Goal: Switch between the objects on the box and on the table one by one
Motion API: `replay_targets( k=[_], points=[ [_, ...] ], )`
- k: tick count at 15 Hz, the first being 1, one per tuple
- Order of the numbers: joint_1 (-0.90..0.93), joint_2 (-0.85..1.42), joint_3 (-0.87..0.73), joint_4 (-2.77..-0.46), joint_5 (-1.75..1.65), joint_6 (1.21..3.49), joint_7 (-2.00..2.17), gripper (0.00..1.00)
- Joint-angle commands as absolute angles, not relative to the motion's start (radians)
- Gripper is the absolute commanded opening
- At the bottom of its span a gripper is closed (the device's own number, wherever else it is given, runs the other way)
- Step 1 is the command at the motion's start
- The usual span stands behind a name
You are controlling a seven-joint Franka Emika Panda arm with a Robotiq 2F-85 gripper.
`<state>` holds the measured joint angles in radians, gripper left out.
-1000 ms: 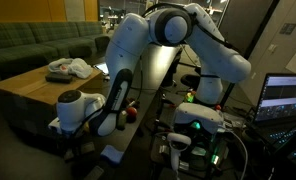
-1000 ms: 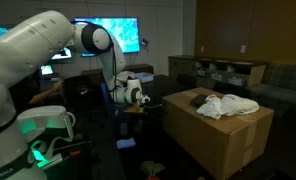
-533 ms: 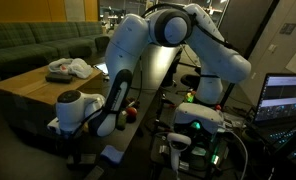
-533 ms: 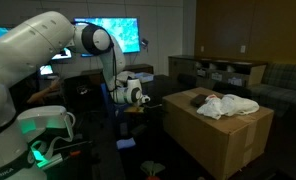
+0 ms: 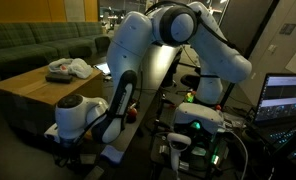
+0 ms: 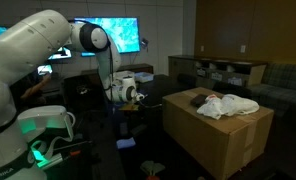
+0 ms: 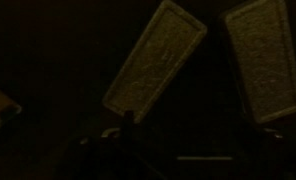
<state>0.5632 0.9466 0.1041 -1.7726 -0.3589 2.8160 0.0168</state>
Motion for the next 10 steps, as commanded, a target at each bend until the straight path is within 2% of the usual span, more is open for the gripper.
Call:
replay_targets(
  k=[1,10],
  points=[
    [0.61,0.862,0.111,-1.874,-0.354,2.849,0.03,1.0],
    [0.662,0.785,0.169,-1.982,-0.346,2.845,0.005,1.0]
  ],
)
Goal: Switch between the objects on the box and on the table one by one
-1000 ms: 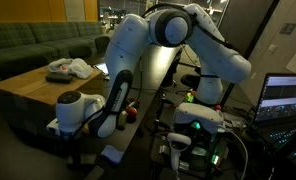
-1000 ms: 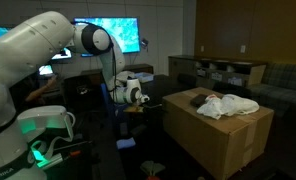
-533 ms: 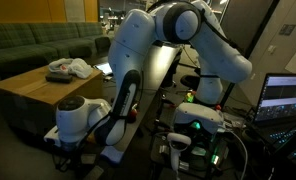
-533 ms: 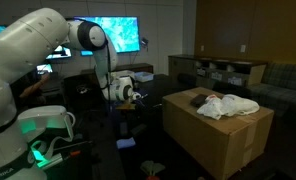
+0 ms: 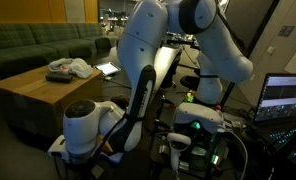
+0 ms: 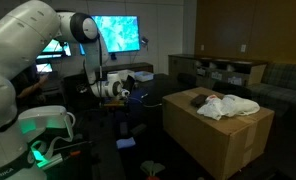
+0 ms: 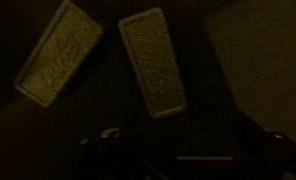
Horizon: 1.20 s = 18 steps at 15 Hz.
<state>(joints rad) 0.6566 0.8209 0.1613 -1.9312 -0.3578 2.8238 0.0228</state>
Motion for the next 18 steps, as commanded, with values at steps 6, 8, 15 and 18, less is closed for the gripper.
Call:
replay_targets(
  k=[6,8,15,18],
  points=[
    [0.685,0.812,0.17,-1.976,-0.35,2.843,-0.005,1.0],
    [0.689,0.824,0.169,-1.967,-0.351,2.842,-0.011,1.0],
    [0.684,0.87,0.168,-1.936,-0.35,2.837,-0.042,1.0],
    [0.676,0.889,0.161,-1.914,-0.351,2.833,-0.056,1.0]
  ],
)
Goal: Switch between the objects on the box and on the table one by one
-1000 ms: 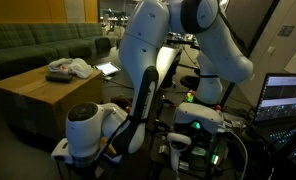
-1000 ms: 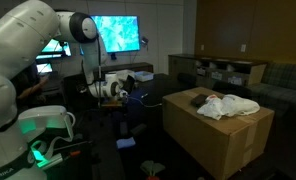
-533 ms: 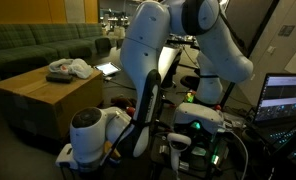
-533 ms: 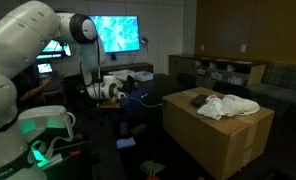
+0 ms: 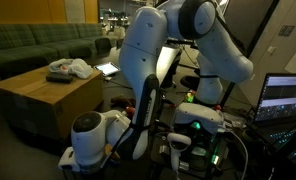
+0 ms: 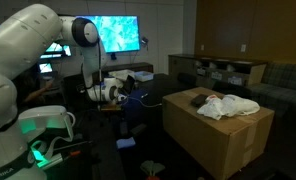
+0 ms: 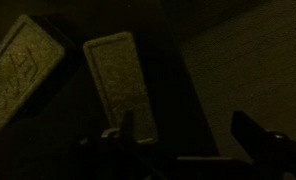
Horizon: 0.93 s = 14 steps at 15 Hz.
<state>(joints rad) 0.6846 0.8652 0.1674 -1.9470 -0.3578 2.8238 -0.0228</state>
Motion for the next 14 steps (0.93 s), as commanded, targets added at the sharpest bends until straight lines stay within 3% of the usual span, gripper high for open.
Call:
replay_targets(
  k=[1,14],
  points=[
    [0.673,0.894,0.16,-1.908,-0.35,2.832,-0.06,1.0],
    [0.607,0.968,0.174,-1.829,-0.35,2.819,-0.136,1.0]
  ],
)
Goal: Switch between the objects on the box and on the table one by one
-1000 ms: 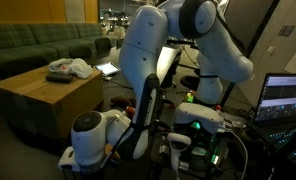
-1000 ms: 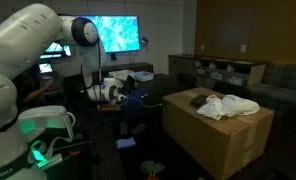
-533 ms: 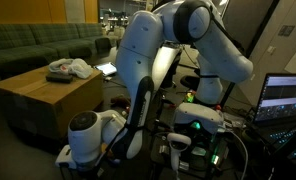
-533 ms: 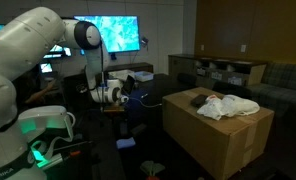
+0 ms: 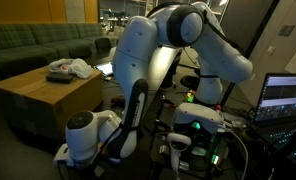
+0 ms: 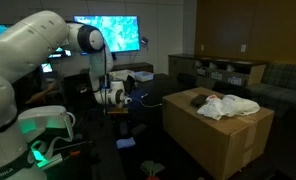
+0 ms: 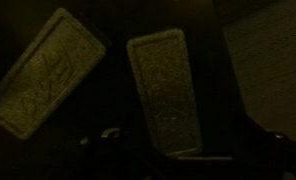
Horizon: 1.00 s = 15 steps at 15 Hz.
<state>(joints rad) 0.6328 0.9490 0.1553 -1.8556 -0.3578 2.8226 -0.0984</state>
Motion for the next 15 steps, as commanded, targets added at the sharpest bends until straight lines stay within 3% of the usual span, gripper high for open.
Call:
replay_targets(
  k=[1,15],
  points=[
    [0.603,0.971,0.176,-1.825,-0.35,2.818,-0.139,1.0],
    [0.576,1.021,0.194,-1.796,-0.348,2.799,-0.17,1.0]
  ],
)
